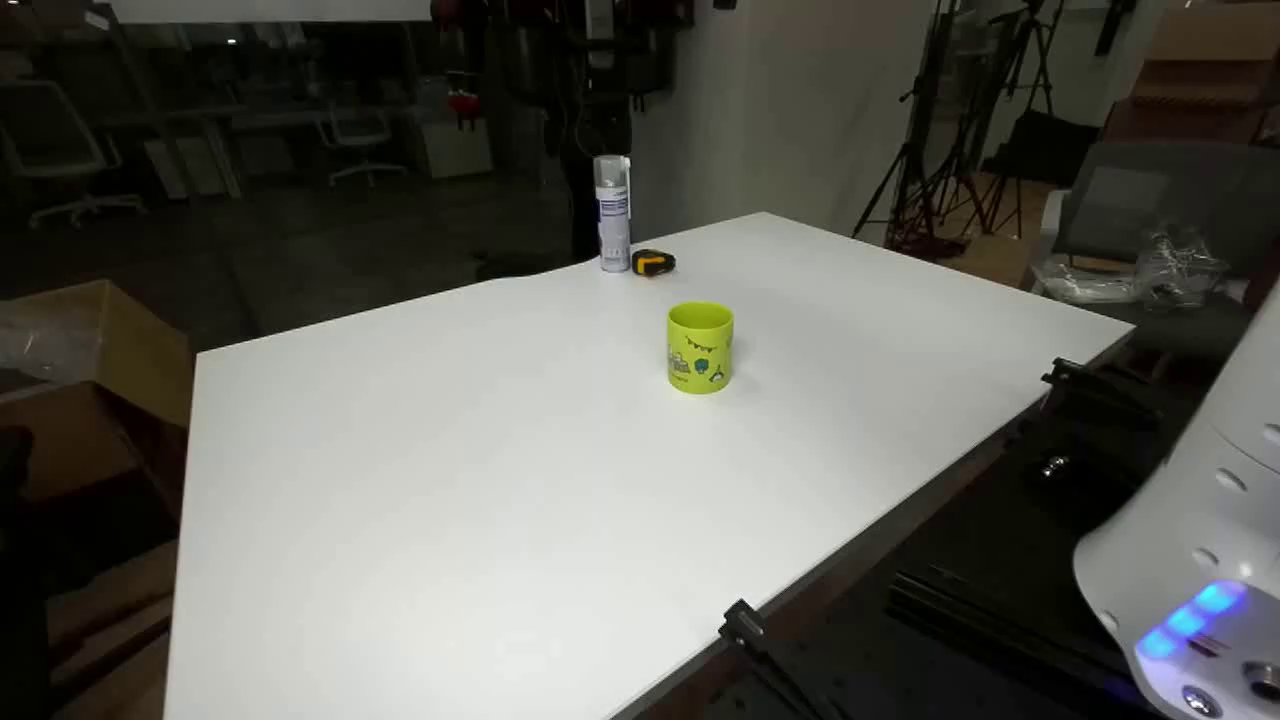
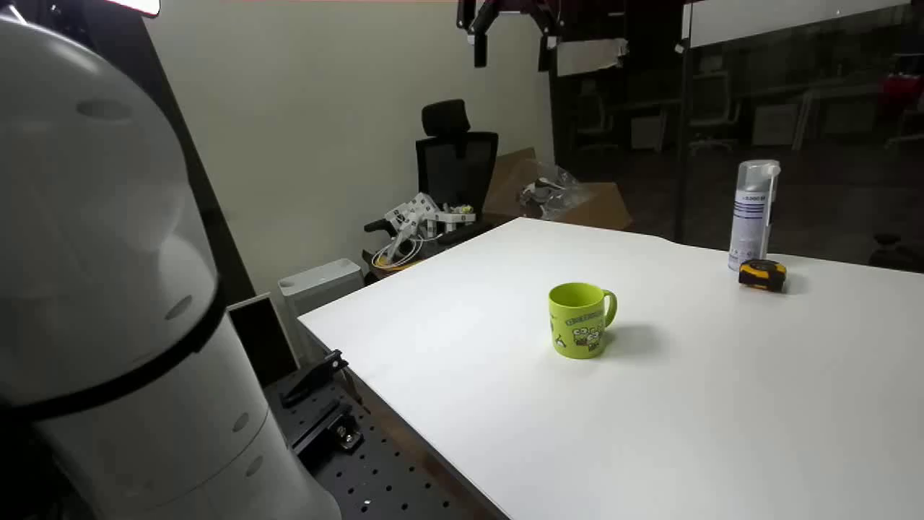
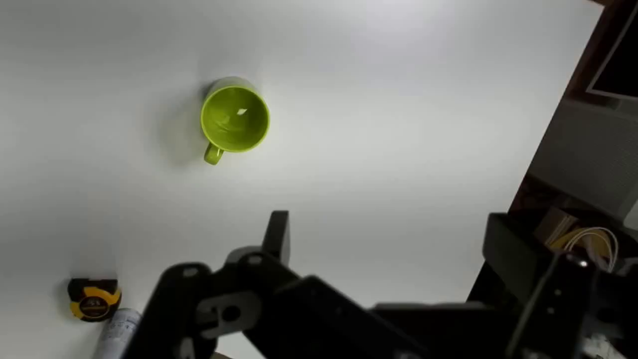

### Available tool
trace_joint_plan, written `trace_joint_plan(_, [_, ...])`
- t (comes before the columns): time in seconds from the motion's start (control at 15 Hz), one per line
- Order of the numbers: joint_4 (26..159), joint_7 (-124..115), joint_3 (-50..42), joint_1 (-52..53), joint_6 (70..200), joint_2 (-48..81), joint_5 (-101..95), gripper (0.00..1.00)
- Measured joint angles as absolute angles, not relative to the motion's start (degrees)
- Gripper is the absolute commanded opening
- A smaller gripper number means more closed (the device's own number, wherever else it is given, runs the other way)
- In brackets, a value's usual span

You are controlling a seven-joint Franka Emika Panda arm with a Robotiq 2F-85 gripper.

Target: Move the yellow mug to the right

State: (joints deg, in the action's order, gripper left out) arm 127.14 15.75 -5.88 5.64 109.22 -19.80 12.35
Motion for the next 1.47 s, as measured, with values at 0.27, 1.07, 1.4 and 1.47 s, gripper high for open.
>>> trace_joint_plan(0.27, [127.06,15.78,-5.86,5.64,109.39,-19.83,12.35,1.00])
trace_joint_plan(1.07, [127.13,15.79,-5.58,5.38,109.92,-19.84,12.02,1.00])
trace_joint_plan(1.4, [130.39,10.78,-1.87,2.40,125.05,-19.10,2.54,1.00])
trace_joint_plan(1.47, [131.18,8.32,-1.30,1.42,127.86,-18.21,-0.13,1.00])
